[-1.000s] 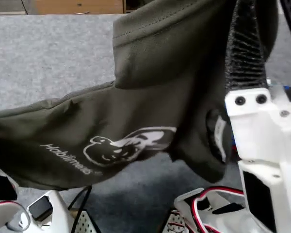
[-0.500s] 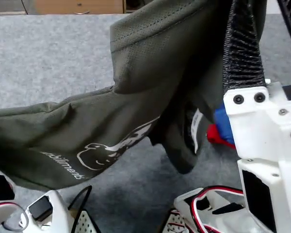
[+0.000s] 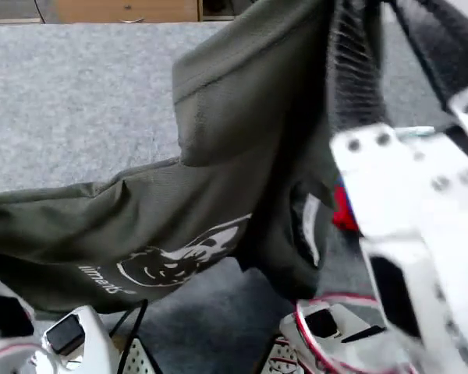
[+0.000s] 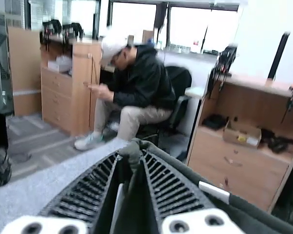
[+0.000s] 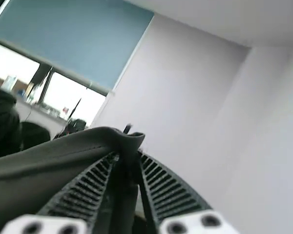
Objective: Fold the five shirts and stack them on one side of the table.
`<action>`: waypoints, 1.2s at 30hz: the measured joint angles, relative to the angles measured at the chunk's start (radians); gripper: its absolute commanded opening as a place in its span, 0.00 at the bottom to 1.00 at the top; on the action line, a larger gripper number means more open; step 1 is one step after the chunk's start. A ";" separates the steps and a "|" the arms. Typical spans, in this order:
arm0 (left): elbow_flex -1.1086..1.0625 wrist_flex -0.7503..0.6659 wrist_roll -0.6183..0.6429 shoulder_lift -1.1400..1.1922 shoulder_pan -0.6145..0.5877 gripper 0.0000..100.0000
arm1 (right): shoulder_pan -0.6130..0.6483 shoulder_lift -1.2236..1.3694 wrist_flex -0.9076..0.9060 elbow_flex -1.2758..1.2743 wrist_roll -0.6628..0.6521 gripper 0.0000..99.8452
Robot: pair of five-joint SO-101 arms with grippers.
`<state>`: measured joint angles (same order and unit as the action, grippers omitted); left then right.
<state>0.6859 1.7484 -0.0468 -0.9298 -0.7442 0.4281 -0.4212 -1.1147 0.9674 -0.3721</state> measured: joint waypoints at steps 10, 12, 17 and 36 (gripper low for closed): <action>-0.658 -0.496 0.048 0.038 0.017 0.02 | -0.071 0.269 0.336 -0.382 0.051 0.00; -0.822 -0.658 0.049 0.092 0.044 0.02 | -0.071 0.359 0.437 -0.439 0.051 0.00; -0.997 -1.003 0.049 0.301 0.080 0.02 | -0.071 0.608 0.638 -0.445 0.049 0.00; -0.726 -0.951 0.049 0.798 0.120 0.02 | -0.069 1.306 0.284 0.485 0.216 0.00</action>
<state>-0.0399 0.7971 0.0023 -0.1320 -0.6245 0.3590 0.8846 -0.8309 1.4523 -0.1557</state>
